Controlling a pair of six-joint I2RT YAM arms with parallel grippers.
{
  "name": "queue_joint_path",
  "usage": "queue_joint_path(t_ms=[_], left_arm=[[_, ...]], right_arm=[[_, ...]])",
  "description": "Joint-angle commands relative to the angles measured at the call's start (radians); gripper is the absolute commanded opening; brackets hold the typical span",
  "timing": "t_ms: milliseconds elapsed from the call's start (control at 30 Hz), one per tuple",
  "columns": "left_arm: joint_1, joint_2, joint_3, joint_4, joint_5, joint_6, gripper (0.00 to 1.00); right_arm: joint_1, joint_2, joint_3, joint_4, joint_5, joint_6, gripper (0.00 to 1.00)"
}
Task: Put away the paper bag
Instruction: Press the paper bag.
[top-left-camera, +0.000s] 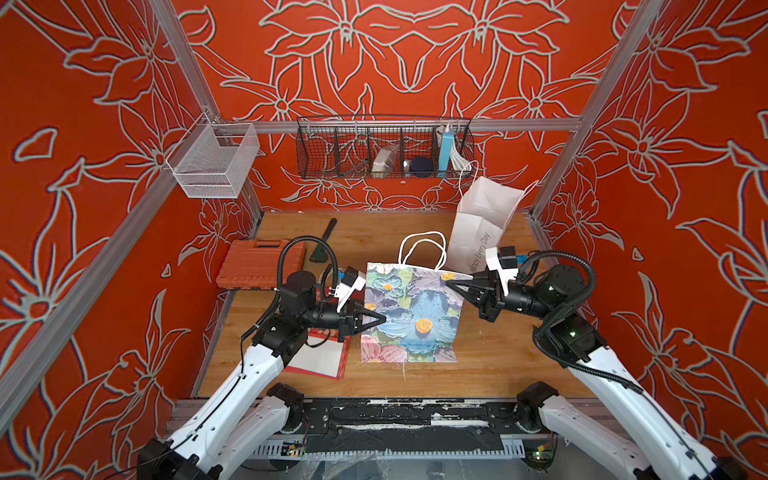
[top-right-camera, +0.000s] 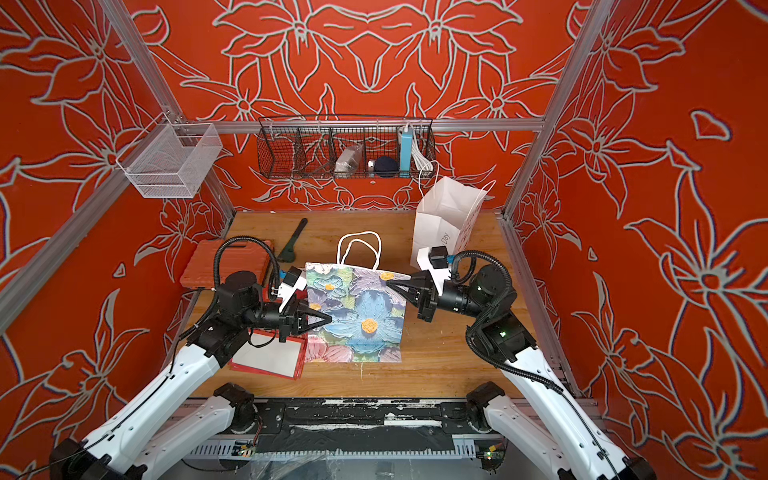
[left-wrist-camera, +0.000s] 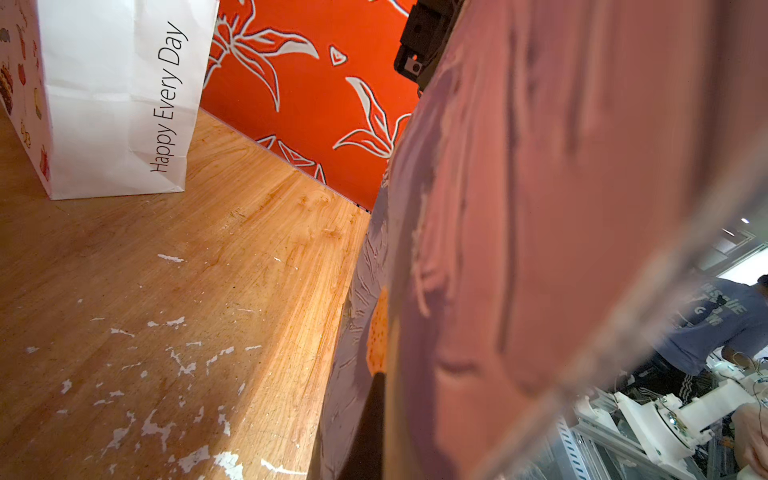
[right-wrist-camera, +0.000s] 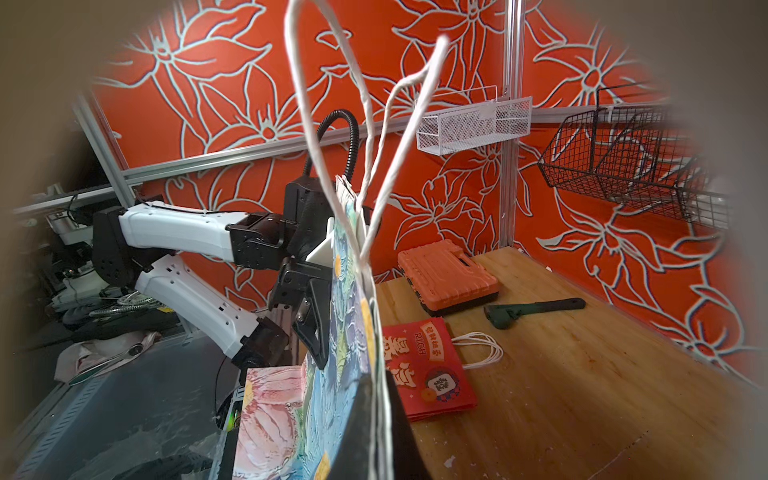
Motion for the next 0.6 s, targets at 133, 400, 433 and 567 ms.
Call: queue_joint_path(t_ms=[133, 400, 433, 567], left_arm=[[-0.001, -0.058, 0.001, 0.113, 0.016, -0.043, 0.0], [-0.001, -0.069, -0.019, 0.175, -0.014, -0.108, 0.0], [-0.001, -0.075, -0.026, 0.183, -0.022, -0.114, 0.0], [-0.002, -0.092, -0.029, 0.175, -0.04, -0.112, 0.0]], right_arm=[[0.009, -0.041, -0.052, -0.087, -0.061, -0.039, 0.58], [0.051, -0.039, -0.057, -0.081, -0.113, -0.032, 0.0], [0.051, -0.048, -0.058, -0.093, -0.11, -0.04, 0.0], [0.052, -0.065, -0.063, -0.146, -0.089, -0.073, 0.25]])
